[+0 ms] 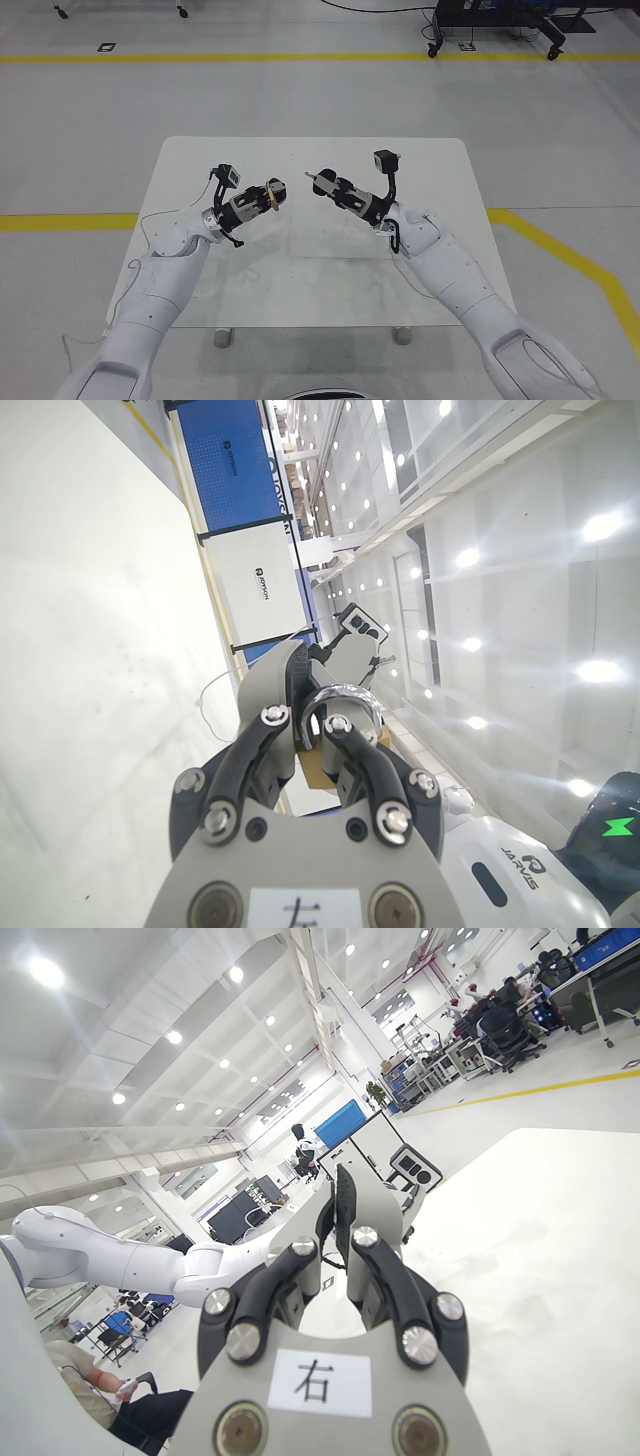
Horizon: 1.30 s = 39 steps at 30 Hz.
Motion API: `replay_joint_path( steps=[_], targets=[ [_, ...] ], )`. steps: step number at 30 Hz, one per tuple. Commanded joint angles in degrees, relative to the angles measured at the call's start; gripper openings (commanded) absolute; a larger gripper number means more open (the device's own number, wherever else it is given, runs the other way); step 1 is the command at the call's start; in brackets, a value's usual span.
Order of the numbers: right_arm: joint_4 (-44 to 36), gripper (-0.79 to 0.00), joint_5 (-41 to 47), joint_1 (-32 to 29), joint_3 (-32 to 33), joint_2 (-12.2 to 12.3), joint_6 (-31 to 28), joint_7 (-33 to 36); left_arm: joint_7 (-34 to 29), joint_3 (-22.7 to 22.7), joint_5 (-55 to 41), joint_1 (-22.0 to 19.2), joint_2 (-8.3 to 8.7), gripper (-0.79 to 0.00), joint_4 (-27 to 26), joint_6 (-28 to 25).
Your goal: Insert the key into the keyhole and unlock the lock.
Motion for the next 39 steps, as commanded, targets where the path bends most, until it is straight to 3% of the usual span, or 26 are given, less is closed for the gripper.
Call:
replay_joint_path(
  steps=[1, 4, 7, 14, 20, 31, 39],
  targets=[
    [0.01, -0.785, -0.01, 0.01, -0.01, 0.0, -0.01, 0.0, -0.02, 0.01, -0.02, 0.0, 0.0, -0.785, -0.01, 0.0],
    [0.01, -0.785, -0.01, 0.01, -0.01, 0.0, -0.01, 0.0, -0.02, 0.01, -0.02, 0.0, 0.0, -0.785, -0.01, 0.0],
    [0.01, -0.785, -0.01, 0.01, -0.01, 0.0, -0.01, 0.0, 4.53, -0.19, 3.56, 0.96, 0.22, -0.785, -1.98, 2.08],
    [-9.32, -0.785, -24.38, -3.54, 3.02, 1.15, 14.03, -7.96, 8.43, -0.37, 1.56, 2.82, 0.22, -0.785, -7.2, 12.94],
    [-17.96, -0.785, -35.88, -8.97, 4.45, 2.03, 23.29, -10.54, 12.15, 1.6, 0.43, 1.13, -0.76, -0.785, -6.99, 15.41],
    [-27.83, -0.785, -51.06, -15.21, 4.33, 2.26, 39.95, -15.88, 18.73, 4.79, 1.67, -2.1, -2.67, -0.785, -2.54, 11.61],
    [-27.76, -0.785, -50.51, -14.18, 2.33, 1.45, 41.92, -15.86, 21.63, 4.52, 4.92, -1.1, -2.99, -0.785, -2.01, 4.61]
  ],
)
